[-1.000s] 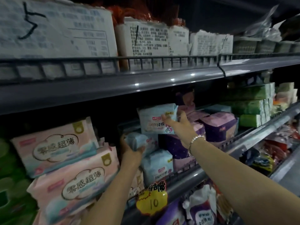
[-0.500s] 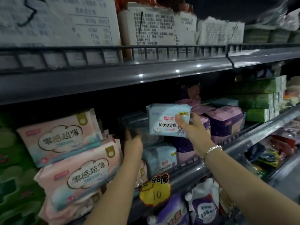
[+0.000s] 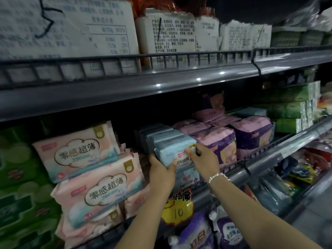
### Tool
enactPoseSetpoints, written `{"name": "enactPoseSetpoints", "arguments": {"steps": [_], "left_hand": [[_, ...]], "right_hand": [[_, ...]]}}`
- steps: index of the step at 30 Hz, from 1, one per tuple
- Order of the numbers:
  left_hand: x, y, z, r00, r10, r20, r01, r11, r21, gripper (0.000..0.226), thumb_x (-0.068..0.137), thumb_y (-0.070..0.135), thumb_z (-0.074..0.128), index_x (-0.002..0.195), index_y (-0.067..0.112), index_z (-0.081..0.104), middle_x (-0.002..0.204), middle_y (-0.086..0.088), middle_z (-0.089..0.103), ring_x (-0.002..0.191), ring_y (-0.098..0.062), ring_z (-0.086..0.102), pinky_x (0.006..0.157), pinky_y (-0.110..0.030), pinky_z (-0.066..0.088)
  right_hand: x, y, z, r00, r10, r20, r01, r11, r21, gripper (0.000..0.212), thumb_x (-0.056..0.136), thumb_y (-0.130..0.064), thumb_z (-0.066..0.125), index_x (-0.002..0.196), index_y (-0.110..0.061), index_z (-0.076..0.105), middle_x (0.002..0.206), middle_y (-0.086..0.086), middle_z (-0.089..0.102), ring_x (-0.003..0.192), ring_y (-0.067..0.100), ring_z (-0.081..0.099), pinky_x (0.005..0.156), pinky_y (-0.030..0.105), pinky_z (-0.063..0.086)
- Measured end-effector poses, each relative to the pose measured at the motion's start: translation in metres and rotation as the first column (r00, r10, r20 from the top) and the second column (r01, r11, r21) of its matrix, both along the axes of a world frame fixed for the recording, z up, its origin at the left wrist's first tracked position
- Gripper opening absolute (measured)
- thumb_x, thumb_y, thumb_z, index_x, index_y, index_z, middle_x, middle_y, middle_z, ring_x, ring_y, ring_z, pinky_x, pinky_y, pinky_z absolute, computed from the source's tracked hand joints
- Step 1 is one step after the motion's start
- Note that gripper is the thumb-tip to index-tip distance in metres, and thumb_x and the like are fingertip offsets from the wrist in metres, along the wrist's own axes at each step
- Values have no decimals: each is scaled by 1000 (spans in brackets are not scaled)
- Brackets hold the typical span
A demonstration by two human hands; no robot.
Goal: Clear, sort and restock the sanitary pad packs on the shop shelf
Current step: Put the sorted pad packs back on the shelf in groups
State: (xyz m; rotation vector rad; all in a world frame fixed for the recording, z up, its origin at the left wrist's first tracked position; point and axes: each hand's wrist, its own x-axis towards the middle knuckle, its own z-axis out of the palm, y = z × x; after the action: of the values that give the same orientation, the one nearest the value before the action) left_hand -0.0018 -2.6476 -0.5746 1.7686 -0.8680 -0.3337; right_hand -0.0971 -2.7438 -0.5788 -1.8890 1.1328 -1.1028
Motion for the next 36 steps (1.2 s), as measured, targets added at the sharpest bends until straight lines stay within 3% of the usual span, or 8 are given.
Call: {"name": "enactPoseSetpoints", "arguments": {"steps": [3,8,13,17,21,28,31,36], "left_hand": [[-1,-6,-1,997,32,64,-35,998,58,71,95,19,57,150,9,14,138,-13,51,123,-31,52,96,-35,43],[-5,-8,3,998,17,56,-21,997,75,54,96,22,55,142,9,29,136,-12,52,123,-30,52,95,-33,42],[-8,4,2,999,-4,39,4,1000,6,58,97,28,54,145,12,26,138,-10,51,122,-28,53,95,-32,43],[-18,18,2,998,-25,61,29,997,-65,63,96,27,55,149,15,22,142,-7,48,126,-24,50,98,-30,40],[-33,55,2,983,-72,166,90,991,-103,62,97,25,53,151,18,22,142,2,45,120,-10,49,94,-25,41],[-34,181,-35,946,-79,315,98,994,-45,48,99,24,49,145,14,35,148,-2,37,135,-14,35,100,-12,24],[-26,244,-70,944,-33,328,24,999,32,47,99,26,48,144,16,38,147,-1,38,134,-15,38,104,-20,31],[-7,340,-144,908,30,418,-137,964,228,47,97,18,52,141,6,42,145,-10,41,134,-26,40,108,-27,30]], "right_hand": [[7,-3,2,998,-41,-42,40,999,-20,44,92,-36,62,62,-16,37,54,-4,41,52,9,38,48,24,27],[6,-5,2,998,-61,-12,61,997,50,44,92,-37,63,57,-19,45,53,-7,48,51,5,41,42,14,30],[-1,12,-2,997,-24,69,18,996,83,24,90,-39,64,96,-16,71,80,-3,68,75,11,63,63,21,46],[-8,35,0,993,-33,113,23,996,89,35,93,-37,61,110,-8,67,106,7,70,101,25,64,88,37,51],[-18,74,-7,992,-21,124,13,998,69,49,95,-38,57,135,-11,53,130,9,61,119,21,58,95,31,45],[-30,176,-48,984,162,80,-154,984,-91,41,91,-29,65,130,-20,58,118,-4,66,110,9,62,92,26,50],[-19,229,-82,977,194,-87,-208,956,-205,43,90,-32,66,131,-21,58,112,3,70,99,20,66,84,37,54],[3,316,-143,908,295,-297,-398,830,-391,44,83,-41,56,116,-16,69,90,4,73,79,22,68,63,27,53]]}}
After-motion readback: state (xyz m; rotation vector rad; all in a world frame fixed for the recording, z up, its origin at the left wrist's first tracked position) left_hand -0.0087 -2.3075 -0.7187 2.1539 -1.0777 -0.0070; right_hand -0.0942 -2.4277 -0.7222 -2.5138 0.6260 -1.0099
